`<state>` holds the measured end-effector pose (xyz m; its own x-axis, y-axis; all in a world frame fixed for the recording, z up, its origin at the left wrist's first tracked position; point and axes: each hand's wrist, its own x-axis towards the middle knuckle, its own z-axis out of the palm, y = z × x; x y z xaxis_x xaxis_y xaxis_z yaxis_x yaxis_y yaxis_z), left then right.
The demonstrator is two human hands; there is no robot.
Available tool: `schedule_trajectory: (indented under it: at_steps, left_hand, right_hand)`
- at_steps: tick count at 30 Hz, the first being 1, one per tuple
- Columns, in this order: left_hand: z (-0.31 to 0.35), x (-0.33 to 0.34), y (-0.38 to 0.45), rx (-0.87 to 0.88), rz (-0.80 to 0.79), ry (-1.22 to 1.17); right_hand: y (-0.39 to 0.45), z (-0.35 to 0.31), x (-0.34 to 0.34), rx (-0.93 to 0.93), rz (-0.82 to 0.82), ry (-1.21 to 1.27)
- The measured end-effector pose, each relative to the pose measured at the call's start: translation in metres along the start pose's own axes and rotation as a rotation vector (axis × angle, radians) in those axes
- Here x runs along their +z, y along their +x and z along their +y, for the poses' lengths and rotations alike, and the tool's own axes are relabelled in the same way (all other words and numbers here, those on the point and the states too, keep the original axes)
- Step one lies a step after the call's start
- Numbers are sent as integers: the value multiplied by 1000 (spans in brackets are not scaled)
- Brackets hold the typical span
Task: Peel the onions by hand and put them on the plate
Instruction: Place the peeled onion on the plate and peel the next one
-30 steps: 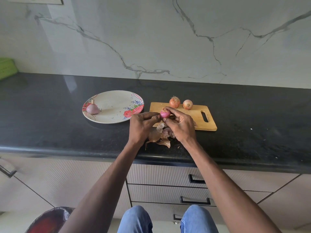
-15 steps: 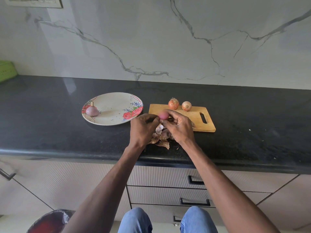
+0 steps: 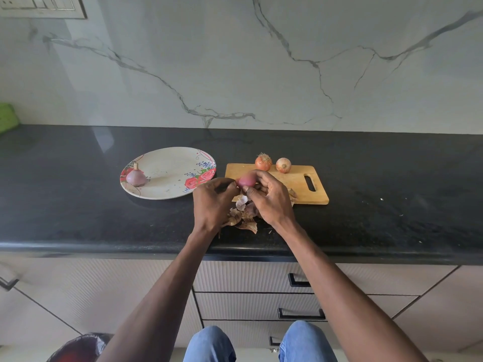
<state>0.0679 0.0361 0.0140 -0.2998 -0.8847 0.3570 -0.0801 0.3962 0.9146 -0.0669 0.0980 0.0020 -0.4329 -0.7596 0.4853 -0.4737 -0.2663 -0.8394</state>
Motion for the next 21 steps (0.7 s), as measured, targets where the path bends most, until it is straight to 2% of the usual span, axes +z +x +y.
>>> schedule_trajectory:
  at_steps: [7, 16, 21]
  left_hand:
    - [-2, 0, 1, -8, 13, 18]
    - [1, -1, 0, -24, 23, -1]
    - [-2, 0, 3, -17, 51, 85]
  right_hand:
    - [0, -2, -2, -31, 41, -33]
    - [3, 0, -5, 147, 14, 180]
    - [2, -1, -7, 153, 32, 160]
